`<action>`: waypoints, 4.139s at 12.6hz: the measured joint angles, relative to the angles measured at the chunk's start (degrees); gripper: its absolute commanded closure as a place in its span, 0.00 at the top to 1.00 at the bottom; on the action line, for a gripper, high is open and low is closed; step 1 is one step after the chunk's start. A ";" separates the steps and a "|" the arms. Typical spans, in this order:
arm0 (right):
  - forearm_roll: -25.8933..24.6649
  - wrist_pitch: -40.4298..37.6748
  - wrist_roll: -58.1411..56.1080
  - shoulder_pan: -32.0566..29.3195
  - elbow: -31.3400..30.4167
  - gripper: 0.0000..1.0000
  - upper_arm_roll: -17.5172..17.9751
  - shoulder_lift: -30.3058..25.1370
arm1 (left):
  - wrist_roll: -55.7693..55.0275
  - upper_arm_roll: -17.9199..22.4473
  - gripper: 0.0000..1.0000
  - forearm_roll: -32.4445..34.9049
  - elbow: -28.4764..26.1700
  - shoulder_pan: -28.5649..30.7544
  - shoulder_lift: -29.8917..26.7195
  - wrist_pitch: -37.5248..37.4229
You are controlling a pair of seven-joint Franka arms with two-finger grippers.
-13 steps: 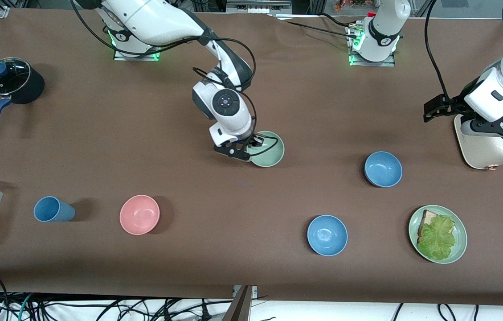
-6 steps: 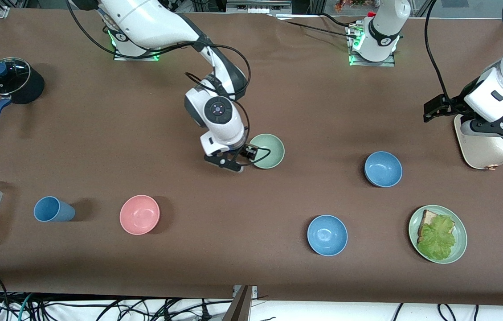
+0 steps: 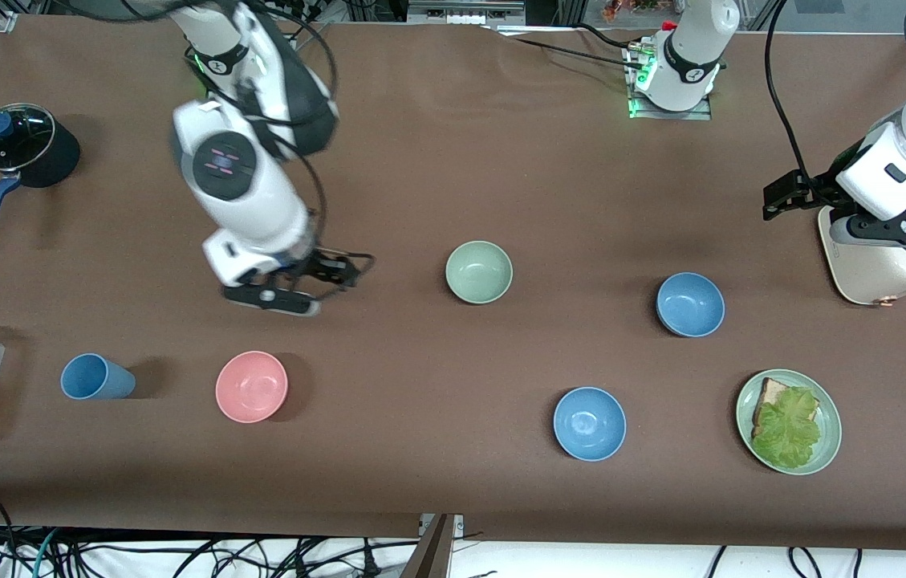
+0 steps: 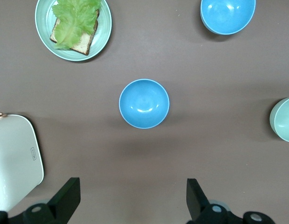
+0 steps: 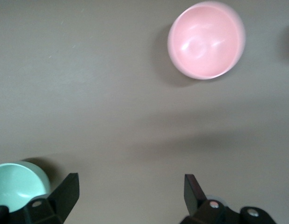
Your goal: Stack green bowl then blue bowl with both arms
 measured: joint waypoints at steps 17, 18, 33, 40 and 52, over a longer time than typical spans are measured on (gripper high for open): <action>3.89 -16.75 -22.90 -19.03 -1.79 0.99 1.51 -14.55 | 0.05 0.00 1.00 0.00 -0.03 0.54 1.20 -1.39; 3.88 -17.16 -22.90 -19.15 -1.79 0.99 1.51 -14.86 | 0.12 0.03 1.00 0.00 -0.08 0.78 2.14 -1.40; 2.41 -18.53 -23.09 -19.67 1.79 0.99 1.67 -14.84 | 10.10 0.13 0.33 0.06 -14.60 5.69 24.20 31.48; 2.41 -20.18 -23.10 -19.67 1.83 0.99 1.80 -14.81 | 10.16 -0.03 0.00 -0.12 -14.61 6.28 28.41 33.50; 2.41 -20.18 -23.10 -19.68 1.83 0.99 1.82 -14.75 | -17.12 -16.15 0.00 -1.02 2.07 -0.47 26.58 8.45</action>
